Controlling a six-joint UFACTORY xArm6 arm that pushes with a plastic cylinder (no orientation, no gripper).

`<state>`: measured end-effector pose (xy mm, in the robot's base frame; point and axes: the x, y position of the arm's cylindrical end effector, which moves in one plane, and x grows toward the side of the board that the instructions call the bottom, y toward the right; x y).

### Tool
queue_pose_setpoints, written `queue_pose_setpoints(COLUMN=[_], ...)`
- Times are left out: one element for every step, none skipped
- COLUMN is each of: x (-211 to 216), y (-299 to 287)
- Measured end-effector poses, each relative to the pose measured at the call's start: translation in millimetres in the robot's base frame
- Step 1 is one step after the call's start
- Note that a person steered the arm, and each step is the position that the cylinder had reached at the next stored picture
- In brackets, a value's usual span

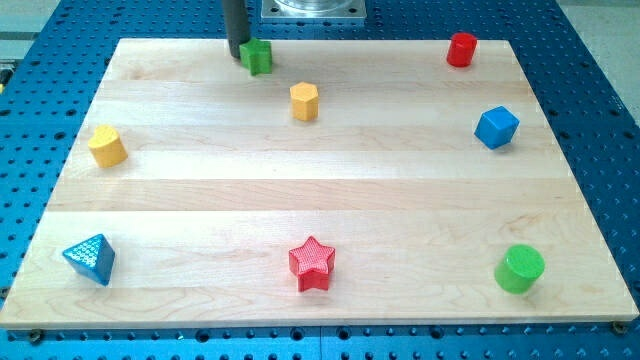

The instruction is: Push the red circle vertically above the blue cube

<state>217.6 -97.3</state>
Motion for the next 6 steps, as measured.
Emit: queue_pose_setpoints(x=[8.5, 9.3, -7.2, -17.4, -25.1, -25.6], y=[39.2, 59.1, 71.4, 146.8, 199.1, 256.4])
